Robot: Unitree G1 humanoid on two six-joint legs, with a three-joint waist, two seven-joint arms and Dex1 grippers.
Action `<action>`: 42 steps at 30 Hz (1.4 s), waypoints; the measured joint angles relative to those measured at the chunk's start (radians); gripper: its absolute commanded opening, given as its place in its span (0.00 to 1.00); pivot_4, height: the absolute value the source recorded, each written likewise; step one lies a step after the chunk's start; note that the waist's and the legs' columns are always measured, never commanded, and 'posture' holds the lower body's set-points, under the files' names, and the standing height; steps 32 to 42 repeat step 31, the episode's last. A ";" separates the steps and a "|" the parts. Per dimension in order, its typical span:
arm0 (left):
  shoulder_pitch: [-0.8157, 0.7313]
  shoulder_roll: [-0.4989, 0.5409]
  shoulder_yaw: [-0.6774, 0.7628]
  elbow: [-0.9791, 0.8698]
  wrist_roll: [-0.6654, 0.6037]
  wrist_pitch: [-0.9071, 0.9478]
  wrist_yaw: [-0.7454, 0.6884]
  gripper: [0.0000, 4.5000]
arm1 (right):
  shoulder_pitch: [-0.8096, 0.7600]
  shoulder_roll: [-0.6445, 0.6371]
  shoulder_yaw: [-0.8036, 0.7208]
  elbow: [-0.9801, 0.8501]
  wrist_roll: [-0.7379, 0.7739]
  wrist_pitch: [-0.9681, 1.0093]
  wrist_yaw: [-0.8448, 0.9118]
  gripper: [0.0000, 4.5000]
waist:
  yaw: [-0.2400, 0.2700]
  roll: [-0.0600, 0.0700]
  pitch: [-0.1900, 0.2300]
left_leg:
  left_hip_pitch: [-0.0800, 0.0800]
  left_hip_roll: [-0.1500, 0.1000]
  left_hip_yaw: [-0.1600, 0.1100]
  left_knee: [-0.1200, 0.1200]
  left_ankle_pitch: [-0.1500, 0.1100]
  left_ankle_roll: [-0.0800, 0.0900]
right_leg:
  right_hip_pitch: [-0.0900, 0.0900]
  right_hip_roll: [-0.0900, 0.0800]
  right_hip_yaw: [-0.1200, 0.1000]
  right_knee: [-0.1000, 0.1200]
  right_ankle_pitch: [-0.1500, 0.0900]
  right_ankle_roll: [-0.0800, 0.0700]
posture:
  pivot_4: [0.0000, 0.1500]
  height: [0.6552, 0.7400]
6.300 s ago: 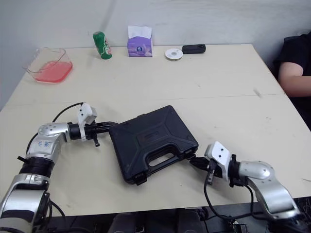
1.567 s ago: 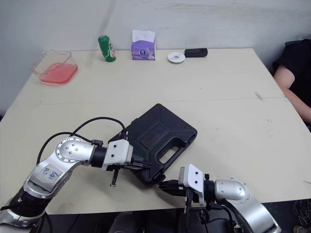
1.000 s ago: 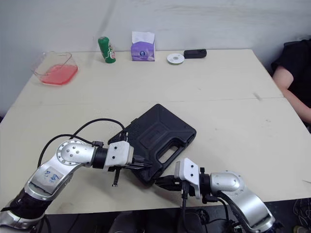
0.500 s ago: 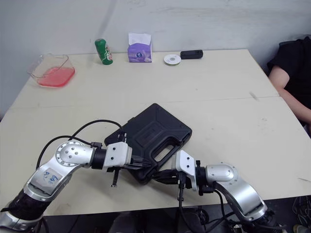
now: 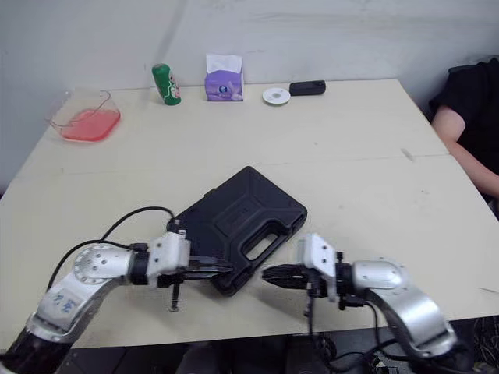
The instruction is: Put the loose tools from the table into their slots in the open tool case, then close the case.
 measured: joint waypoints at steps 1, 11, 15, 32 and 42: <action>0.015 0.013 0.062 0.020 -0.004 -0.012 0.005 0.01 | 0.004 -0.035 -0.045 0.002 0.012 -0.005 0.023 0.00 | 0.000 -0.002 0.004 | 0.000 0.000 0.000 0.001 0.000 0.000 | 0.000 0.000 -0.001 0.000 0.000 0.000 | 1.00 1.00; 0.215 0.102 0.510 0.129 -0.022 0.019 0.072 0.95 | -0.053 -0.236 -0.349 0.242 0.017 -0.122 0.131 0.90 | 0.001 -0.005 0.019 | -0.005 -0.001 0.002 0.000 0.000 -0.001 | -0.002 0.000 -0.003 -0.006 0.001 0.002 | 1.00 1.00; 0.304 0.089 0.651 0.183 -0.004 0.005 0.112 1.00 | -0.142 -0.275 -0.360 0.441 -0.088 -0.267 0.132 0.99 | -0.003 -0.004 0.020 | -0.005 -0.003 0.007 0.001 -0.001 0.001 | -0.002 -0.001 -0.004 -0.007 0.002 0.004 | 1.00 1.00; 0.398 0.032 0.704 0.276 0.069 -0.143 0.167 1.00 | -0.375 -0.299 -0.332 0.952 -0.254 -0.660 0.120 0.99 | -0.034 -0.006 0.023 | -0.004 -0.001 0.013 0.001 -0.001 -0.001 | -0.007 -0.003 0.000 -0.004 0.004 0.006 | 1.00 1.00; 0.398 0.032 0.704 0.276 0.069 -0.143 0.167 1.00 | -0.375 -0.299 -0.332 0.952 -0.254 -0.660 0.120 0.99 | -0.034 -0.006 0.023 | -0.004 -0.001 0.013 0.001 -0.001 -0.001 | -0.007 -0.003 0.000 -0.004 0.004 0.006 | 1.00 1.00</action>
